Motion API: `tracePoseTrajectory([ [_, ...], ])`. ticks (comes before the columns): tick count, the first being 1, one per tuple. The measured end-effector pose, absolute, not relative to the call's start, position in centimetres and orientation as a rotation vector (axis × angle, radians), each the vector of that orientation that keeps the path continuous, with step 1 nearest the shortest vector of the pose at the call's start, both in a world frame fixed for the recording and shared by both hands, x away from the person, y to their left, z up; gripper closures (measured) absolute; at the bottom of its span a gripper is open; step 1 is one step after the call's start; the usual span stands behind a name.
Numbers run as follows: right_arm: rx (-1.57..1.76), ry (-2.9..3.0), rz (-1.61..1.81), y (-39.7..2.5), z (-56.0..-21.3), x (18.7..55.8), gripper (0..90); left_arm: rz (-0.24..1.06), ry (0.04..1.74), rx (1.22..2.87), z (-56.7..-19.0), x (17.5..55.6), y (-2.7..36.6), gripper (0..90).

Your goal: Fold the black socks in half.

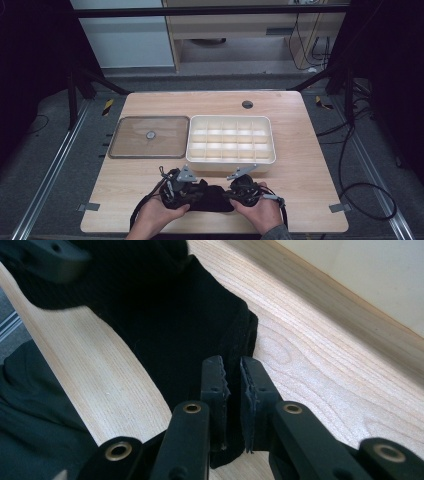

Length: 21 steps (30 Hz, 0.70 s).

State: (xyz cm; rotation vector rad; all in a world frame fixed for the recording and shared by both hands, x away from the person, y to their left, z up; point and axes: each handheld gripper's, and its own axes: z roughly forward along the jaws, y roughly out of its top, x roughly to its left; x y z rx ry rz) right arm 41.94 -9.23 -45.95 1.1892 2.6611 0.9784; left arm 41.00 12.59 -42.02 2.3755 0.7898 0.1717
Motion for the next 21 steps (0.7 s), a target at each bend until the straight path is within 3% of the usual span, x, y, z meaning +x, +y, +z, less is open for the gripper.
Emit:
tracePoseTrajectory([
  [15, 1.211, 2.657, 0.999, -9.7, -46.2, 42.1, 79.9, 0.165, 0.780, 2.363, -43.2, 40.9, 10.0, 76.3],
  [18, 1.228, 2.655, 0.994, -10.0, -46.3, 42.1, 73.2, 0.158, 0.784, 2.374, -43.8, 41.0, 9.8, 76.3],
  [21, 1.235, 2.641, 0.992, -10.3, -46.1, 41.7, 56.9, 0.157, 0.797, 2.376, -44.3, 41.2, 9.7, 76.3],
])
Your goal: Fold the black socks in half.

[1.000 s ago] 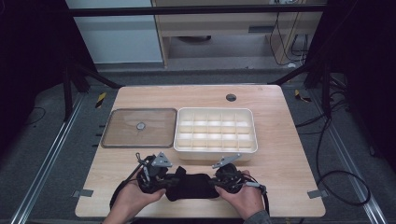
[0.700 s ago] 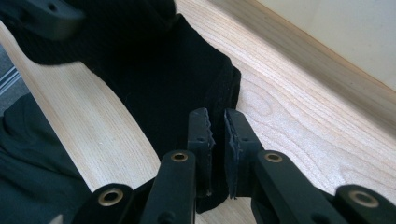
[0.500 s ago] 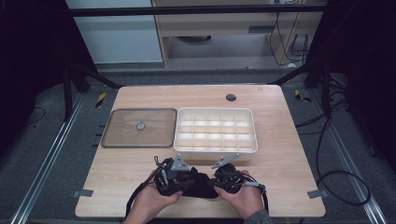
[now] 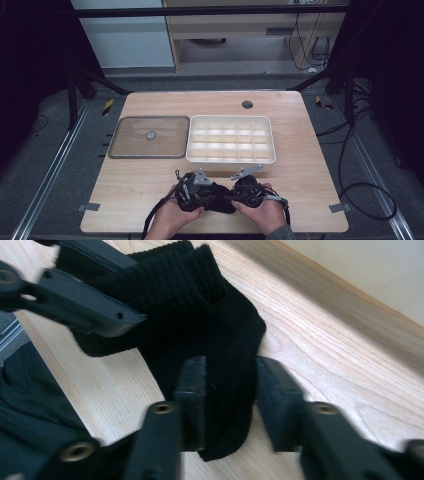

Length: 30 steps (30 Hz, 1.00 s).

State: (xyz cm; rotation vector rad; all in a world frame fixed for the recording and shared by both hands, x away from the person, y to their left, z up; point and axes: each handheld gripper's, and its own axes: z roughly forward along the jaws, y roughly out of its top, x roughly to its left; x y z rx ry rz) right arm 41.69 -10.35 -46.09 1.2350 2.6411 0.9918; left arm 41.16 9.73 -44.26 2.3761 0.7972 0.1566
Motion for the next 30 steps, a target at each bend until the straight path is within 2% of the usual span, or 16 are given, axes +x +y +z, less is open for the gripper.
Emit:
tracePoseTrajectory([
  [4, 1.251, 2.634, 0.976, -10.9, -45.9, 41.4, 56.2, 0.155, 0.798, 2.381, -44.6, 41.1, 9.8, 76.3],
  [7, 1.254, 2.664, 0.940, -11.1, -46.4, 41.4, 64.4, 0.153, 0.796, 2.380, -44.7, 41.0, 9.7, 76.2],
  [10, 1.266, 2.664, 0.947, -11.3, -46.7, 41.7, 78.4, 0.140, 0.790, 2.377, -44.7, 40.8, 9.4, 75.8],
  [13, 1.269, 2.657, 0.952, -11.4, -46.8, 41.9, 83.8, 0.136, 0.776, 2.375, -44.7, 40.6, 8.9, 75.7],
  [19, 1.274, 2.652, 0.963, -11.4, -46.9, 41.8, 84.3, 0.205, 0.813, 2.316, -45.2, 40.8, 8.0, 75.3],
  [24, 1.282, 2.637, 0.975, -11.7, -47.1, 41.9, 81.4, 0.147, 0.813, 2.330, -46.2, 40.9, 7.5, 72.8],
  [30, 1.300, 2.606, 0.986, -12.2, -46.7, 41.8, 73.0, 0.136, 0.814, 2.301, -45.8, 40.6, 7.7, 62.7],
])
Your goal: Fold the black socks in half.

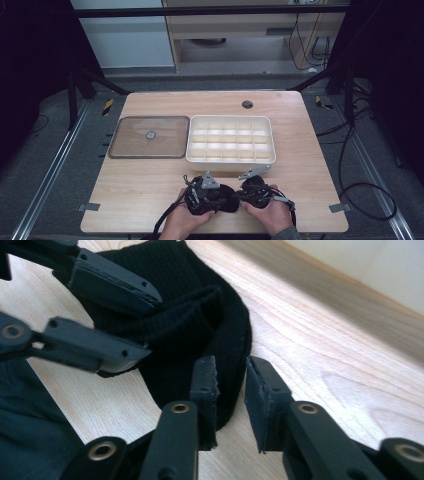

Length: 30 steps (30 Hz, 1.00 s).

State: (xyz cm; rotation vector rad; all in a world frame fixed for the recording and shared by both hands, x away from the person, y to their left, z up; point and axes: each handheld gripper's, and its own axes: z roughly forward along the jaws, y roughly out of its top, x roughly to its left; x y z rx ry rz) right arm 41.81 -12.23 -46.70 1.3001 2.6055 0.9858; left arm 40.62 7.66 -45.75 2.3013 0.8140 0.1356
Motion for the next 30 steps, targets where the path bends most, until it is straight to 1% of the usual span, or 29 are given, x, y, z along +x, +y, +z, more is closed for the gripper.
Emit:
tracePoseTrajectory([
  [1, 1.309, 2.594, 0.978, -12.4, -46.3, 41.7, 70.8, 0.137, 0.811, 2.291, -45.5, 40.5, 7.7, 59.3],
  [2, 1.309, 2.594, 0.978, -12.4, -46.3, 41.7, 70.8, 0.137, 0.811, 2.291, -45.5, 40.5, 7.7, 57.6],
  [3, 1.310, 2.587, 0.978, -12.5, -46.1, 41.6, 70.3, 0.134, 0.808, 2.289, -45.4, 40.5, 7.7, 57.6],
  [6, 1.319, 2.557, 0.977, -12.6, -45.3, 41.5, 66.6, 0.141, 0.796, 2.264, -44.2, 40.1, 8.0, 53.9],
  [7, 1.319, 2.557, 0.977, -12.6, -45.3, 41.5, 66.6, 0.141, 0.796, 2.264, -44.2, 40.1, 8.0, 53.0],
  [8, 1.326, 2.543, 0.984, -12.5, -44.9, 41.5, 64.4, 0.148, 0.795, 2.264, -43.9, 40.0, 8.2, 51.3],
  [9, 1.326, 2.543, 0.984, -12.5, -44.9, 41.5, 64.4, 0.162, 0.806, 2.255, -43.6, 39.9, 8.3, 51.3],
  [10, 1.306, 2.531, 0.968, -12.3, -44.5, 41.4, 60.0, 0.182, 0.813, 2.260, -43.3, 40.0, 8.5, 45.3],
  [11, 1.306, 2.531, 0.968, -12.3, -44.5, 41.4, 60.0, 0.201, 0.823, 2.258, -43.1, 40.0, 8.7, 45.3],
  [13, 1.295, 2.521, 0.952, -11.9, -44.2, 41.4, 57.1, 0.251, 0.838, 2.259, -42.8, 40.2, 9.3, 40.8],
  [16, 1.295, 2.507, 0.964, -11.5, -43.9, 41.4, 52.5, 0.305, 0.899, 2.270, -42.7, 40.7, 10.6, 32.8],
  [17, 1.291, 2.503, 0.970, -11.4, -43.8, 41.4, 51.3, 0.316, 0.919, 2.273, -42.7, 40.9, 11.0, 28.7],
  [19, 1.289, 2.496, 0.972, -11.0, -43.8, 41.4, 48.0, 0.319, 0.928, 2.273, -42.8, 41.1, 11.8, 24.4],
  [20, 1.295, 2.498, 0.976, -10.8, -43.8, 41.5, 43.8, 0.313, 0.933, 2.272, -42.9, 41.2, 12.2, 18.7],
  [21, 1.295, 2.498, 0.976, -10.8, -43.8, 41.5, 43.8, 0.308, 0.938, 2.272, -43.0, 41.3, 12.6, 18.7],
  [22, 1.302, 2.492, 0.987, -10.5, -43.9, 41.6, 40.0, 0.307, 0.944, 2.270, -43.2, 41.3, 13.2, 14.0],
  [23, 1.302, 2.492, 0.987, -10.5, -43.9, 41.6, 40.0, 0.307, 0.944, 2.270, -43.2, 41.3, 13.2, 11.8],
  [24, 1.310, 2.492, 0.993, -10.4, -43.8, 41.7, 38.9, 0.302, 0.947, 2.277, -43.4, 41.3, 13.5, 11.8],
  [27, 1.295, 2.504, 1.004, -10.1, -43.9, 41.7, 37.6, 0.265, 0.937, 2.282, -43.9, 41.2, 14.1, 5.6],
  [30, 1.289, 2.516, 1.005, -9.9, -43.9, 41.6, 34.3, 0.270, 0.932, 2.292, -44.4, 41.1, 14.6, 5.6],
])
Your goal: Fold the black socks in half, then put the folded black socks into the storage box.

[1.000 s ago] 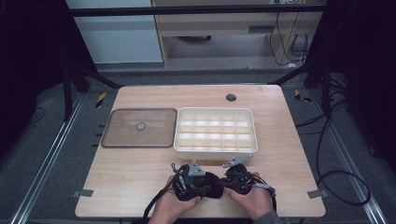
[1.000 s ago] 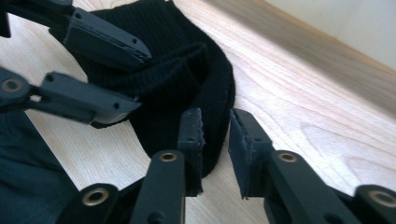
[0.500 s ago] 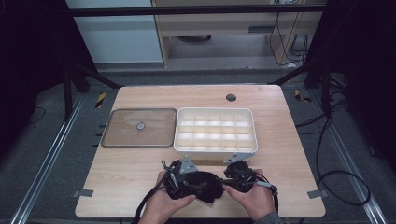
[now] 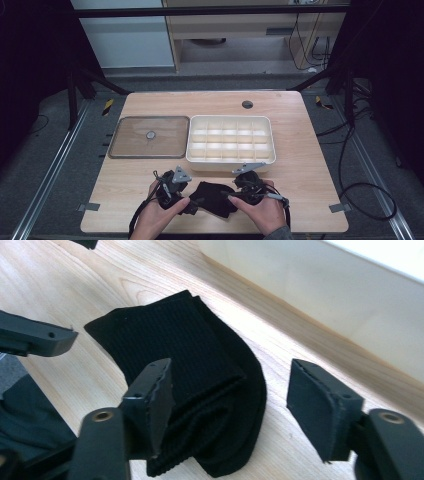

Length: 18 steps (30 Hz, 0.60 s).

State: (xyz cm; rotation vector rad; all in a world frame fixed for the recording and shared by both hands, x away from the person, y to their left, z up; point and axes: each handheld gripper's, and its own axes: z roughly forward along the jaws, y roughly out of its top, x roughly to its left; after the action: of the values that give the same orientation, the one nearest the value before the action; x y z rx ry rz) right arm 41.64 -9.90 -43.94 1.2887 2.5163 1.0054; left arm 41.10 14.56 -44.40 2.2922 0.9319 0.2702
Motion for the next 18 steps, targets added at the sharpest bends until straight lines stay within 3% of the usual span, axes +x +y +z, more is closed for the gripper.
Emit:
tracePoseTrajectory([
  [5, 1.318, 2.517, 0.977, -9.5, -44.5, 42.1, 36.1, 0.324, 0.924, 2.329, -45.7, 40.7, 15.3, 10.8],
  [18, 1.367, 2.502, 0.966, -8.9, -45.1, 42.7, 41.2, 0.299, 0.908, 2.354, -46.9, 39.8, 16.1, 21.4],
])
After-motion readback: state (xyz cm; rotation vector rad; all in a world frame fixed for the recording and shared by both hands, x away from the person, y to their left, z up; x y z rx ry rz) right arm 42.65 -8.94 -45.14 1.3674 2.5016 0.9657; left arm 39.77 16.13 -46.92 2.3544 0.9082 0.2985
